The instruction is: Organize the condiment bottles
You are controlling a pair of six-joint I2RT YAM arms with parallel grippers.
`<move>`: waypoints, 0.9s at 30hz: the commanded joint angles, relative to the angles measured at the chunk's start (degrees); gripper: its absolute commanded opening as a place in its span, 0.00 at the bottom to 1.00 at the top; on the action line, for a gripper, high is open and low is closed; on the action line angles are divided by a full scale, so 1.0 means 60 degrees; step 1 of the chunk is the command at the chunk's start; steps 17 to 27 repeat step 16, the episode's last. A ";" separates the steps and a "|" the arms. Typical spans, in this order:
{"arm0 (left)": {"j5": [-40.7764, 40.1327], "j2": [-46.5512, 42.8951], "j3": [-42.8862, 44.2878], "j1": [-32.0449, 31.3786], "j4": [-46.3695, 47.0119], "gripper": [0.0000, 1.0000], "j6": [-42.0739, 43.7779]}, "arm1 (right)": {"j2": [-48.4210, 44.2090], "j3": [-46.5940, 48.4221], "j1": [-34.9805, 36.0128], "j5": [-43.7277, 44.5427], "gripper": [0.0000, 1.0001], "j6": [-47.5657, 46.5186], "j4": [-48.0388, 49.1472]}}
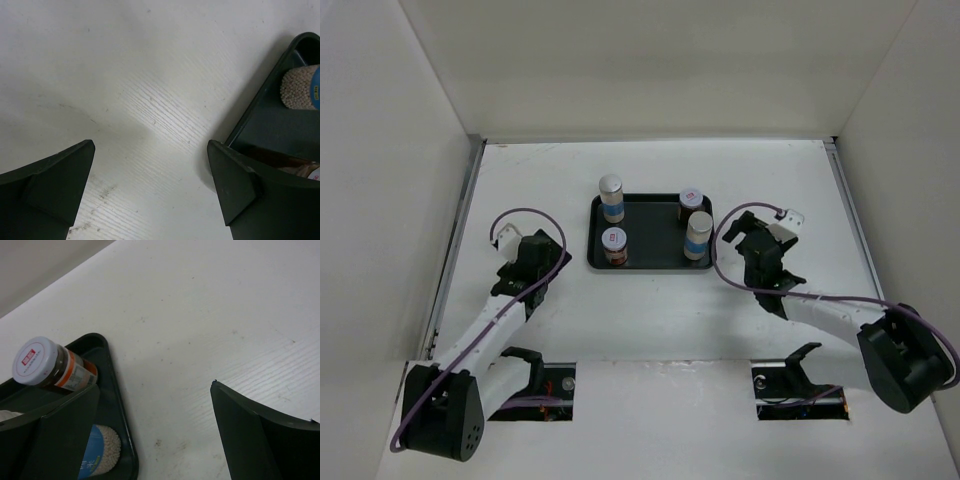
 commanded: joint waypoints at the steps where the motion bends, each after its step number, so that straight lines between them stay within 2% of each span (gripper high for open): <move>1: -0.0420 -0.0293 0.0584 0.0021 -0.0189 1.00 0.0107 | -0.0149 0.0035 0.0295 0.0413 1.00 0.0018 0.1012; 9: -0.0625 0.0247 0.1447 -0.0579 -0.0203 1.00 0.0370 | -0.0033 0.0093 0.0559 0.0355 1.00 -0.0012 0.1042; 16: -0.1489 0.0893 0.2283 -0.1355 -0.0087 1.00 0.1131 | -0.0076 0.0064 0.0457 0.0297 1.00 0.0120 0.0880; 27: -0.1489 0.0893 0.2283 -0.1355 -0.0087 1.00 0.1131 | -0.0076 0.0064 0.0457 0.0297 1.00 0.0120 0.0880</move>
